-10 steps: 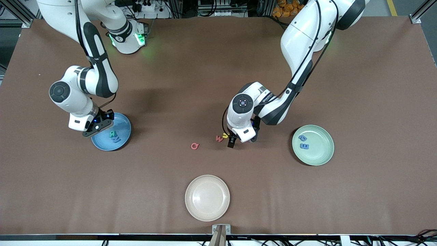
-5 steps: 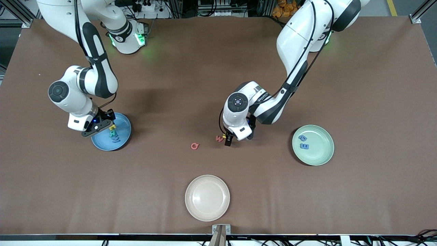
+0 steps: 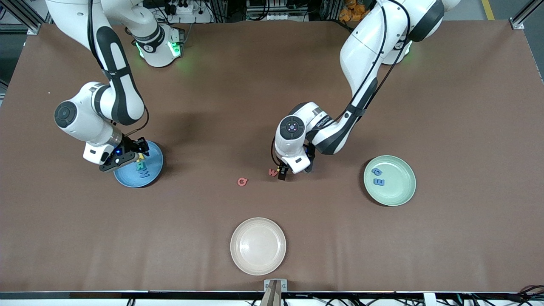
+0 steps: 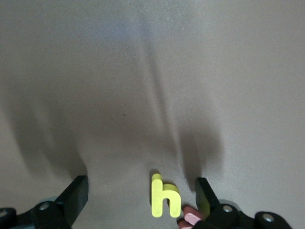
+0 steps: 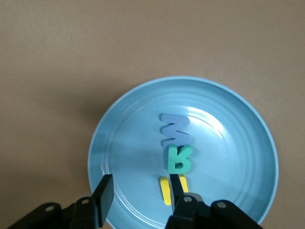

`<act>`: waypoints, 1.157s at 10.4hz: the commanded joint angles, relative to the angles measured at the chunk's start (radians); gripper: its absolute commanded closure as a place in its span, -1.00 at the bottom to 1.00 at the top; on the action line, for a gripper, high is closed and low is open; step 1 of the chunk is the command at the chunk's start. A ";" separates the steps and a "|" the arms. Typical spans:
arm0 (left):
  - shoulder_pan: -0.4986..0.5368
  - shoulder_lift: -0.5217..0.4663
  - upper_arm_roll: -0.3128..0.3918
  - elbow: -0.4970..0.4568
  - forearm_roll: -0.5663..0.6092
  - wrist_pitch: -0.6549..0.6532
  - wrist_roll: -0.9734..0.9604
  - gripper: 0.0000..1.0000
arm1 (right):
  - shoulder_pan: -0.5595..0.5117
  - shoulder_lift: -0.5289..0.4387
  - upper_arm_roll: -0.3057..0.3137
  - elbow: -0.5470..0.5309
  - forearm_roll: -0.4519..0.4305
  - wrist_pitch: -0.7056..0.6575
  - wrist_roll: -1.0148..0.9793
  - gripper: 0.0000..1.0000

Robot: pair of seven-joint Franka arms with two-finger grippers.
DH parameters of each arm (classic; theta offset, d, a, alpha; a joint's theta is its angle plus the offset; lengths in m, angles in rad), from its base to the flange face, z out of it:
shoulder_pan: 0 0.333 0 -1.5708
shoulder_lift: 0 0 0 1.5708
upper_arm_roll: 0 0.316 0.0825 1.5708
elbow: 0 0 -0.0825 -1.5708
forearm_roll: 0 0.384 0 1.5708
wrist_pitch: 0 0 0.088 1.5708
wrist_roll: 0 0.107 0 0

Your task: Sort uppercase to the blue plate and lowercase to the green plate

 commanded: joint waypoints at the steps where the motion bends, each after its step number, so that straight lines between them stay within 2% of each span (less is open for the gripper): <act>1: -0.015 0.017 0.012 0.025 -0.016 0.012 -0.011 -1.00 | 0.041 -0.028 0.005 0.016 0.019 -0.030 0.133 -0.11; 4: -0.017 0.017 0.012 0.025 -0.016 0.016 -0.012 -1.00 | 0.146 -0.025 0.008 0.045 0.019 -0.030 0.474 -0.17; 5: -0.017 0.017 0.012 0.025 -0.016 0.016 -0.017 -1.00 | 0.173 -0.023 0.008 0.057 0.019 -0.030 0.527 -0.17; 6: -0.020 0.016 0.012 0.025 -0.015 0.016 -0.026 0.66 | 0.178 -0.023 0.008 0.062 0.019 -0.030 0.544 -0.18; 7: -0.020 0.017 0.012 0.025 -0.013 0.016 -0.025 1.00 | 0.180 -0.023 0.008 0.064 0.019 -0.030 0.548 -0.18; 10: -0.020 0.016 0.012 0.025 -0.014 0.016 -0.028 1.00 | 0.187 -0.020 0.009 0.073 0.019 -0.032 0.557 -0.16; 12: -0.015 0.007 0.012 0.023 -0.013 0.016 -0.029 1.00 | 0.198 -0.017 0.009 0.081 0.019 -0.035 0.569 -0.08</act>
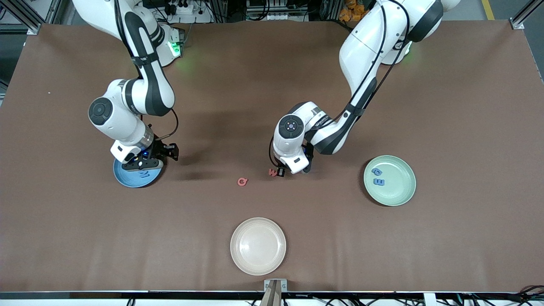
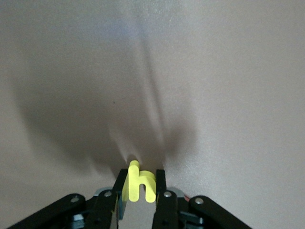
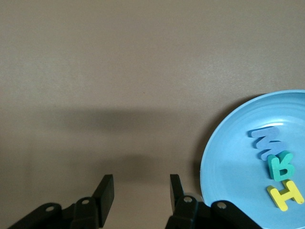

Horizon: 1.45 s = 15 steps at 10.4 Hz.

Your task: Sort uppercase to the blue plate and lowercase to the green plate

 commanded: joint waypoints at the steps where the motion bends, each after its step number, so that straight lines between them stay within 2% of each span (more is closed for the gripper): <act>1: -0.006 -0.004 0.013 0.002 -0.004 0.005 -0.011 1.00 | 0.021 -0.011 0.001 0.016 0.015 -0.012 0.053 -0.08; 4: 0.046 -0.058 0.035 -0.016 0.010 -0.045 0.028 1.00 | 0.037 0.018 0.085 0.079 0.015 -0.006 0.273 -0.11; 6: 0.126 -0.110 0.027 -0.041 0.010 -0.099 0.126 1.00 | 0.083 0.090 0.120 0.178 0.015 0.001 0.474 -0.14; 8: 0.212 -0.173 0.024 -0.110 0.009 -0.101 0.246 1.00 | 0.115 0.199 0.129 0.292 0.015 0.004 0.629 -0.27; 11: 0.336 -0.277 0.023 -0.231 -0.004 -0.102 0.444 1.00 | 0.110 0.341 0.163 0.413 0.018 0.052 0.711 -0.37; 15: 0.451 -0.397 0.021 -0.407 -0.005 -0.125 0.666 1.00 | 0.103 0.389 0.185 0.476 0.018 0.057 0.774 -0.36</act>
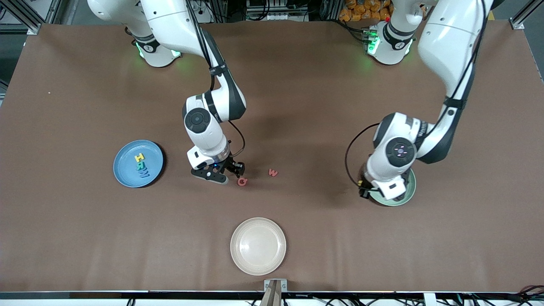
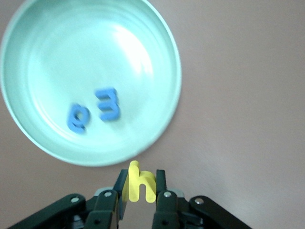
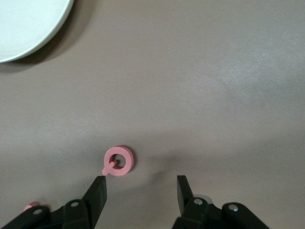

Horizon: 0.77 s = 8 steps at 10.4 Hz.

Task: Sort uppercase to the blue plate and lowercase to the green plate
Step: 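Drop the h on the green plate while the right gripper reaches pink Q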

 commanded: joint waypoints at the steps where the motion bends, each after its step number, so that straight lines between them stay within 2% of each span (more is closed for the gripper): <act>1: 0.067 -0.127 -0.015 -0.161 -0.007 -0.018 0.134 1.00 | -0.010 0.057 0.012 0.085 0.007 -0.005 0.078 -0.36; 2: 0.076 -0.135 -0.016 -0.170 -0.009 -0.023 0.150 0.10 | -0.007 0.086 0.018 0.110 0.013 -0.004 0.089 -0.36; 3: 0.079 -0.132 -0.018 -0.171 -0.009 -0.023 0.173 -0.99 | -0.005 0.109 0.026 0.127 0.013 0.007 0.104 -0.36; 8: 0.067 -0.119 -0.019 -0.158 -0.005 -0.021 0.175 -1.00 | 0.003 0.154 0.034 0.141 -0.002 0.038 0.135 -0.27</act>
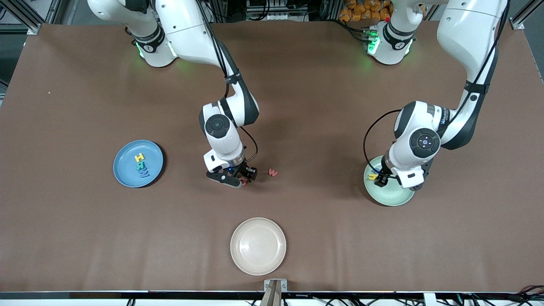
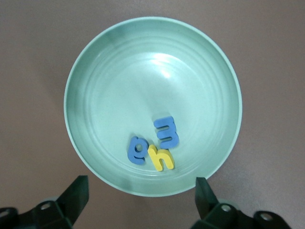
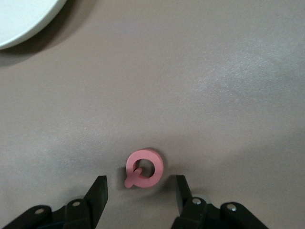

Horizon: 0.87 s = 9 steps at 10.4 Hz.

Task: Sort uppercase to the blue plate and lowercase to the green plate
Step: 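Drop the h on the green plate while the right gripper reaches pink Q, then grasp the pink uppercase Q with the right gripper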

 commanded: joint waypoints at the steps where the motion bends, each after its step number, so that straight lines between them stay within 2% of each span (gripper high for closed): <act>1: -0.013 -0.013 -0.004 -0.008 -0.005 -0.001 0.017 -1.00 | 0.002 0.025 -0.001 0.031 -0.009 0.003 0.024 -0.21; 2: -0.022 -0.007 -0.008 0.003 -0.005 0.002 0.014 -1.00 | 0.002 0.027 -0.001 0.031 -0.011 0.003 0.024 -0.14; 7: -0.044 0.010 -0.016 0.029 -0.005 0.007 0.000 -1.00 | 0.000 0.060 -0.001 0.032 -0.011 0.053 0.023 -0.04; 9: -0.056 0.021 -0.016 0.049 -0.007 0.010 -0.003 -1.00 | 0.000 0.062 -0.001 0.032 -0.028 0.053 0.023 0.10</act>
